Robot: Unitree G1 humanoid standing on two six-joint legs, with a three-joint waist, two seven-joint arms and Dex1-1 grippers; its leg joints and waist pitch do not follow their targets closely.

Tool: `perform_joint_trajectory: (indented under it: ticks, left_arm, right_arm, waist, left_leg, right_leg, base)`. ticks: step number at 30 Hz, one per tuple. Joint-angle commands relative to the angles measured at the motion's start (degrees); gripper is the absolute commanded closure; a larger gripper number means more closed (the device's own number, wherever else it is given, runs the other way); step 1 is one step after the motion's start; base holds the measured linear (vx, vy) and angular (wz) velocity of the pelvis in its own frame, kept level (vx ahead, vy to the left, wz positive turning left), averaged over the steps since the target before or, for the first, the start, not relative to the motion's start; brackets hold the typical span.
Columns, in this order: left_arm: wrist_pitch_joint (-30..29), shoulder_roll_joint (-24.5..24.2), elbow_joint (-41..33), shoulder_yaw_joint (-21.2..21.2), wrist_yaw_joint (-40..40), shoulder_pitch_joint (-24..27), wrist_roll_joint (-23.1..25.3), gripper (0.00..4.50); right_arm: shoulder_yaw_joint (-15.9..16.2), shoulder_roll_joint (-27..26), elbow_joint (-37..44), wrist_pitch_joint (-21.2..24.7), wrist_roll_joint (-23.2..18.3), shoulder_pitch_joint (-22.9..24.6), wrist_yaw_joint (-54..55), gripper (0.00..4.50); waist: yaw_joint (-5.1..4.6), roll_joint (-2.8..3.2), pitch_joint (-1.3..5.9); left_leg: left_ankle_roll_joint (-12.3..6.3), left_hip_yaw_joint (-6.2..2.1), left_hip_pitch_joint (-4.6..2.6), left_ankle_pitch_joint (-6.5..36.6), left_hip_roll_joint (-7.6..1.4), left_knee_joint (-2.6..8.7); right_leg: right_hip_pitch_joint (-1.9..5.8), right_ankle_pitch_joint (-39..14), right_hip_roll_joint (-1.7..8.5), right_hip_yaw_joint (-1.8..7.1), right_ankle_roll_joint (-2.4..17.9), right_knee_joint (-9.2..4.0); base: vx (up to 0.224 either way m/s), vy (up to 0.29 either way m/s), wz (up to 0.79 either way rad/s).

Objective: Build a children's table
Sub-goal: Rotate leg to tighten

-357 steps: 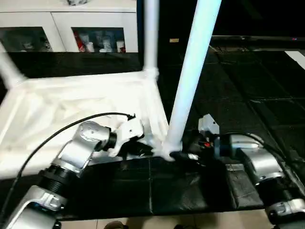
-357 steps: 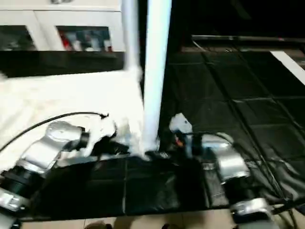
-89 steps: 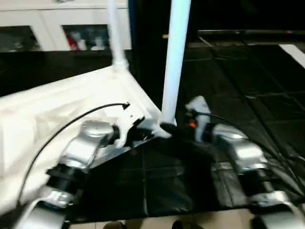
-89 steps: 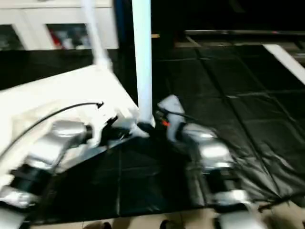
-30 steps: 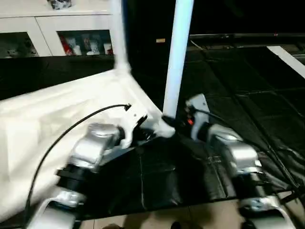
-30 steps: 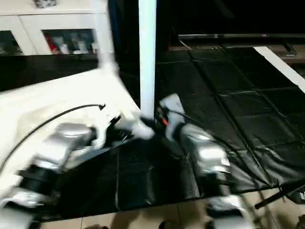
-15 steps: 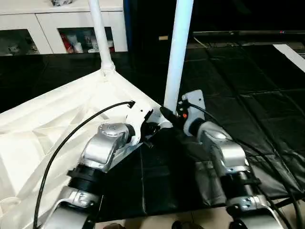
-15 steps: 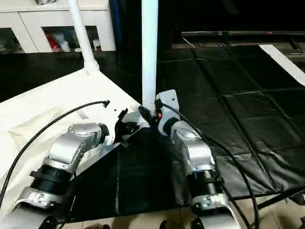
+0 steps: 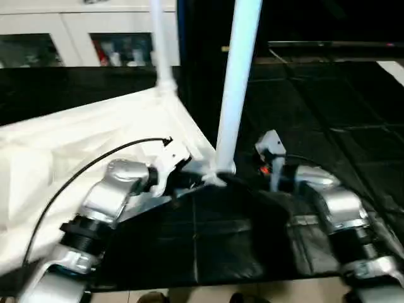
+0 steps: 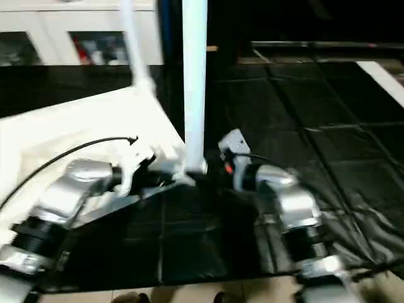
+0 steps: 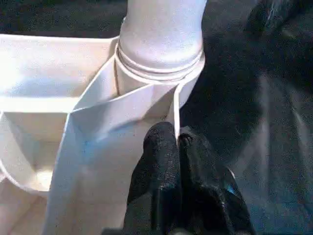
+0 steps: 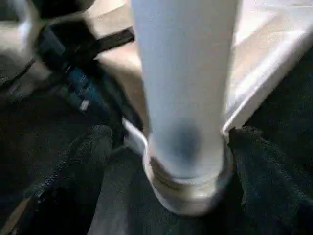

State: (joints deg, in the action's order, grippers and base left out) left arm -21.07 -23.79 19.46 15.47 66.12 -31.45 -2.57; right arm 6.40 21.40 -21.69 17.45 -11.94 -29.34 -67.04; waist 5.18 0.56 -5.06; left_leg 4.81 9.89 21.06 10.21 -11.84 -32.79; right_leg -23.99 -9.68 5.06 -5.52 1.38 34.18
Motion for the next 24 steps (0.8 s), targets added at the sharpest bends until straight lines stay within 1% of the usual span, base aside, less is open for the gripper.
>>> perform_joint_trajectory:
  ticks: [1,3,4,5,6,7,9,12,13,15,17,18,19,24]
  left_arm:
    - [3.29,-0.86,0.02,2.63,5.88,-1.6,-0.37,4.5]
    - [4.55,-1.69,0.2,3.46,7.74,-1.7,-0.1,4.5]
    - [6.45,-2.74,0.47,4.61,10.36,-1.8,0.15,4.5]
    - [7.1,-3.03,0.47,5.05,11.25,-1.76,0.23,4.5]
    - [7.1,-3.03,0.47,5.05,11.25,-1.76,0.23,4.5]
    - [8.8,-3.83,0.54,6.42,13.68,-1.69,0.41,4.5]
    - [9.91,-4.16,0.67,7.39,15.57,-1.74,0.35,4.5]
    - [11.24,-4.13,0.65,8.48,17.31,-1.84,0.33,4.5]
    - [11.57,-4.08,0.6,8.78,17.84,-1.85,0.27,4.5]
    - [12.13,-4.05,0.38,9.25,18.64,-1.8,0.24,4.5]
    - [12.63,-4.11,0.13,9.64,19.19,-1.67,0.3,4.5]
    - [12.7,-4.12,0.1,9.69,19.23,-1.66,0.32,4.5]
    - [13.08,-4.19,-0.04,9.93,19.54,-1.57,0.4,4.5]
    - [13.87,-4.27,-0.09,10.4,20.13,-1.44,0.65,4.5]
  right_arm:
    - [1.31,1.18,-0.67,-1.12,-1.29,-1.29,-5.2,0.33]
    - [1.78,1.87,-1.32,-2.06,-1.35,-1.8,-7.42,0.33]
    - [2.47,2.71,-2.3,-3.83,-1.44,-2.55,-10.52,0.33]
    - [2.72,2.93,-2.66,-4.48,-1.41,-2.82,-11.48,0.33]
    - [2.72,2.93,-2.66,-4.48,-1.41,-2.82,-11.48,0.33]
    - [3.55,3.44,-3.86,-5.3,-1.63,-3.73,-14.33,0.33]
    - [4.22,3.66,-4.94,-5.54,-1.81,-4.56,-16.98,0.33]
    - [5.65,4.01,-6.08,-5.99,-1.69,-5.31,-20.75,0.33]
    - [6.23,4.13,-6.55,-6.37,-1.58,-5.56,-21.95,0.58]
    - [7.31,4.3,-7.17,-6.81,-1.17,-5.85,-23.6,0.58]
    - [8.03,4.32,-7.74,-7.51,-0.8,-6.04,-24.66,0.89]
    - [8.07,4.29,-7.83,-7.58,-0.79,-6.07,-24.76,0.99]
    - [8.48,4.21,-8.21,-7.78,-0.99,-6.23,-25.24,0.99]
    - [9.97,4.24,-8.17,-7.94,-1.9,-6.27,-25.45,1.4]
  waist:
    - [0.1,0.3,4.12]
    - [0.23,0.27,4.18]
    - [0.34,0.04,4.2]
    - [0.32,-0.1,4.16]
    - [0.44,0.02,4.13]
    - [0.58,-0.11,4.25]
    - [0.68,-0.15,4.14]
    - [1.01,-0.21,4.04]
    - [1.09,-0.21,4.02]
    - [1.11,-0.4,4.03]
    - [1.05,-0.46,4.03]
    - [1.05,-0.46,4.01]
    - [1.07,-0.66,4.09]
    - [1.09,-0.63,4.11]
  left_leg:
    - [-6.04,0.23,-0.69,7.96,-1.43,3.04]
    - [-5.55,0.19,-0.63,8.19,-1.53,3.07]
    - [-5.39,0.15,-0.53,8.34,-1.53,3.05]
    - [-5.35,0.21,-0.52,8.1,-1.58,3.09]
    - [-5.28,0.2,-0.57,8.01,-1.63,3.07]
    - [-5.32,0.18,-0.61,8.35,-1.6,3.03]
    - [-5.23,0.2,-0.53,8.93,-1.61,3.07]
    - [-4.92,0.29,-0.77,9.44,-1.73,3.1]
    - [-4.7,0.31,-0.84,9.89,-1.74,3.15]
    - [-4.58,0.27,-0.69,10.03,-1.74,3.19]
    - [-4.4,0.21,-0.57,10.2,-1.7,3.2]
    - [-4.35,0.2,-0.55,10.2,-1.69,3.21]
    - [-4.4,0.23,-0.56,9.89,-1.68,3.16]
    - [-4.63,0.16,-0.42,9.08,-1.66,3.13]
  right_leg:
    - [3.7,-5.53,3.04,3.05,15.55,-3.1]
    - [3.77,-6.25,3.15,3.05,15.61,-3.0]
    - [3.82,-6.84,3.22,3.02,15.51,-2.95]
    - [3.8,-6.7,3.18,3.07,15.49,-2.92]
    - [3.7,-6.73,3.2,3.12,15.49,-2.88]
    - [3.7,-7.25,3.26,3.04,15.59,-2.89]
    - [3.72,-8.52,3.32,3.1,15.41,-2.97]
    - [3.46,-9.92,3.33,3.19,15.18,-3.17]
    - [3.42,-10.53,3.31,3.21,15.12,-3.17]
    - [3.54,-11.21,3.4,3.2,14.89,-3.21]
    - [3.6,-12.22,3.44,3.19,14.35,-3.27]
    - [3.62,-12.45,3.45,3.21,14.21,-3.3]
    - [3.61,-12.33,3.42,3.22,14.1,-3.27]
    - [3.63,-12.33,3.4,3.17,13.79,-3.17]
  base:
    - [0.0,0.0,0.0]
    - [0.0,0.0,0.0]
    - [0.0,0.0,0.0]
    - [0.0,0.0,0.0]
    - [0.0,0.0,0.0]
    - [0.0,0.0,0.0]
    - [0.0,0.0,0.0]
    - [0.0,0.0,0.0]
    - [0.0,0.0,0.0]
    - [0.0,0.0,0.0]
    - [0.0,0.0,0.0]
    - [0.0,0.0,0.0]
    - [0.0,0.0,0.0]
    - [0.0,0.0,0.0]
